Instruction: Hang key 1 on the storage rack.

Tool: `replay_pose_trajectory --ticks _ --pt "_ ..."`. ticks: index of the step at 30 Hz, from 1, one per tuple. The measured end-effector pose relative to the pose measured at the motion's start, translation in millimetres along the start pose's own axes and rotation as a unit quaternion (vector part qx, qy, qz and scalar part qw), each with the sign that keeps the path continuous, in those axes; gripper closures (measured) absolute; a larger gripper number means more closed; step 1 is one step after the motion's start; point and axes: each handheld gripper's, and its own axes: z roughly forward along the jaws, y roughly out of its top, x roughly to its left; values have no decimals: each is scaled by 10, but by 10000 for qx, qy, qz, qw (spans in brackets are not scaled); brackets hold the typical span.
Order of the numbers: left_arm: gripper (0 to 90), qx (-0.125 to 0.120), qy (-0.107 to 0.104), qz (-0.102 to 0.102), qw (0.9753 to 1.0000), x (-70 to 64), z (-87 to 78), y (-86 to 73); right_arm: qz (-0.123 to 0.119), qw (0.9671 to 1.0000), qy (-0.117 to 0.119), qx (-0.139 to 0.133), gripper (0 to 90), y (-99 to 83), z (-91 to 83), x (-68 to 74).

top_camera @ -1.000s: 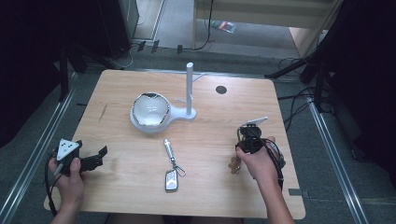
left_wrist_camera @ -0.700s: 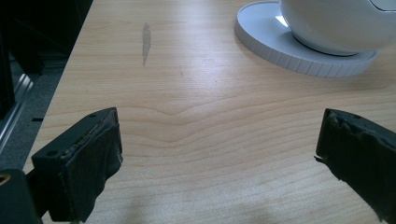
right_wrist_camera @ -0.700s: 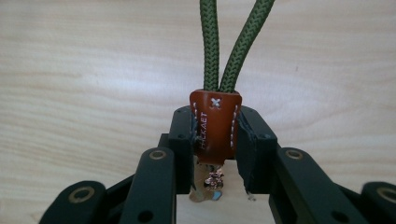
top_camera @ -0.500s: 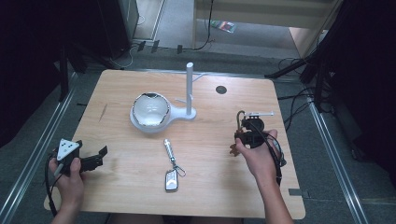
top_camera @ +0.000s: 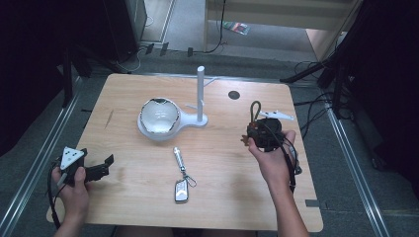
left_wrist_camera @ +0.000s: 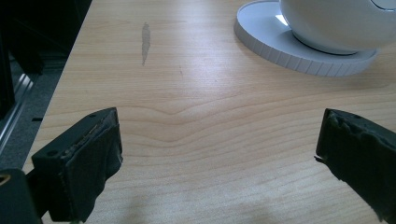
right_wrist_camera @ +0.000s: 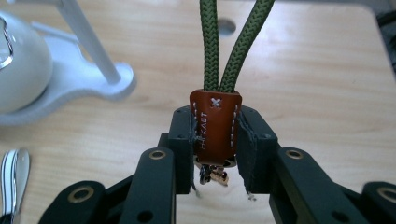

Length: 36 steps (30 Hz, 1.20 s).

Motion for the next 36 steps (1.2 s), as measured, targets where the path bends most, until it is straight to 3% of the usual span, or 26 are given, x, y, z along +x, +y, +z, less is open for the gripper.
replay_pose_trajectory --ticks 4,9,14,18,24,28,36 --pt "7 -6 2 -5 10000 -1 1 0 -53 9991 -8 -419 706 33 -60 5" --pt "7 15 0 41 10000 6 0 2 -186 9971 17 -736 706 60 -97 32" --pt "7 11 -3 29 10000 6 0 2 -312 9928 179 -1145 704 74 -104 47" --pt "7 9 -10 -3 10000 5 0 2 -479 9889 102 -1403 703 98 -86 85" --pt "7 24 -13 -24 10000 1 5 2 -575 9857 36 -1584 700 144 -31 126" --pt "7 25 -13 -24 10000 2 5 2 -781 9825 57 -1691 698 178 10 158" --pt "7 39 -25 -7 10000 4 3 3 -864 9814 96 -1711 693 257 116 207"
